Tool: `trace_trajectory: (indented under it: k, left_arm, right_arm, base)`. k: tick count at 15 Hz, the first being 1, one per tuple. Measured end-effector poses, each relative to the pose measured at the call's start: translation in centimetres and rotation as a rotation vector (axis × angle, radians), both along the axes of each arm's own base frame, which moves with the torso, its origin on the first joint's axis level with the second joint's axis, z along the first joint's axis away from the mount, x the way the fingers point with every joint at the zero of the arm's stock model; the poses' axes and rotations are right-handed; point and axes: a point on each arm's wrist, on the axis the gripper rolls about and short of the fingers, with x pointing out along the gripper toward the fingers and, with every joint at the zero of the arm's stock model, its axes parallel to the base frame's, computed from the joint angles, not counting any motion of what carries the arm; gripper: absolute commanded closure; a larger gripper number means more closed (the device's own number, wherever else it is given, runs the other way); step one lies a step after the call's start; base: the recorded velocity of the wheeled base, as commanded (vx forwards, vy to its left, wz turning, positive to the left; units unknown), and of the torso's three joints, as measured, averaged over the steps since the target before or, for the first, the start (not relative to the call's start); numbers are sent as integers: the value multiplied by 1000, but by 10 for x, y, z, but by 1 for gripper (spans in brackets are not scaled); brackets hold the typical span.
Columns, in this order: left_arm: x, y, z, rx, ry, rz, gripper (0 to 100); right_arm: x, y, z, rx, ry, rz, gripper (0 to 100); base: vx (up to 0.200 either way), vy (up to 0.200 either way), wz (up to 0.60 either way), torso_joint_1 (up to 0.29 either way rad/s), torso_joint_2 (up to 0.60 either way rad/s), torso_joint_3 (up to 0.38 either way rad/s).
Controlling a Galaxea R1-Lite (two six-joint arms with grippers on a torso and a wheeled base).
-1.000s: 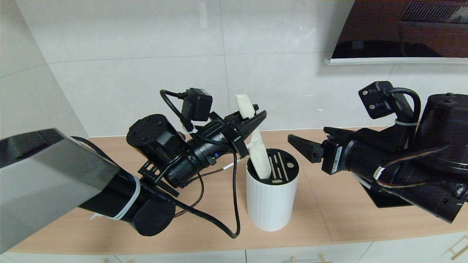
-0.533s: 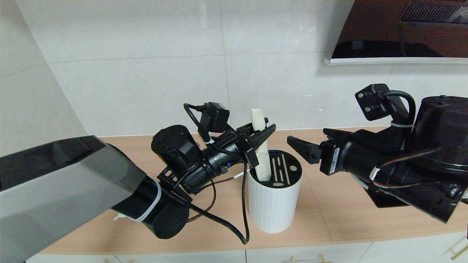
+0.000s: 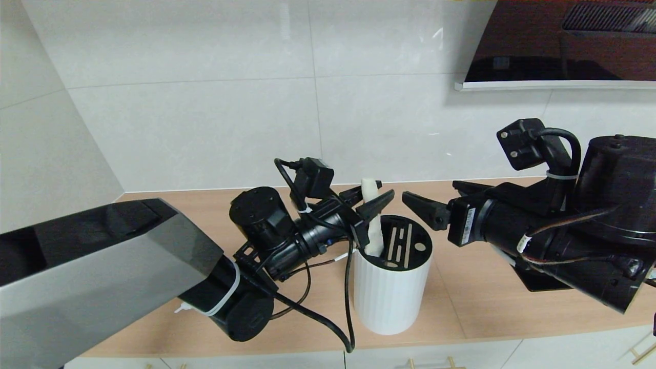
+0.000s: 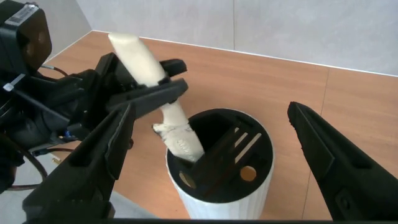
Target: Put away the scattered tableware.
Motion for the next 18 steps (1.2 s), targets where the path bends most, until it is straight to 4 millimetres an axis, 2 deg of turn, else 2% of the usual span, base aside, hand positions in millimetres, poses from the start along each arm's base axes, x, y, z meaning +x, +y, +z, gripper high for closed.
trace_trajectory:
  k: [8, 11, 13, 15, 17, 18]
  left_arm:
    - [-2, 2, 9, -19, -13, 15, 0]
    - [-11, 9, 27, -45, -40, 31, 0]
    - [-22, 24, 50, -77, -77, 58, 0]
    - [-36, 54, 80, -120, -134, 121, 0]
    - [-57, 85, 99, -148, -154, 170, 0]
    - [-72, 99, 100, -154, -133, 182, 0]
  right_arm:
    - [0, 0, -1, -2, 2, 0, 0]
    - [1, -1, 0, 0, 0, -6, 0]
    - [3, -6, 2, -8, -18, -43, 0]
    - [2, -24, 11, -15, -90, -105, 0]
    - [-10, -44, 20, 1, -153, -145, 0]
    - [-21, -56, 24, 10, -182, -164, 0]
  base:
    - [0, 0, 0, 0, 0, 0]
    - [0, 0, 0, 0, 0, 0]
    - [0, 0, 0, 0, 0, 0]
    - [0, 0, 0, 0, 0, 0]
    - [0, 0, 0, 0, 0, 0]
    - [0, 0, 0, 0, 0, 0]
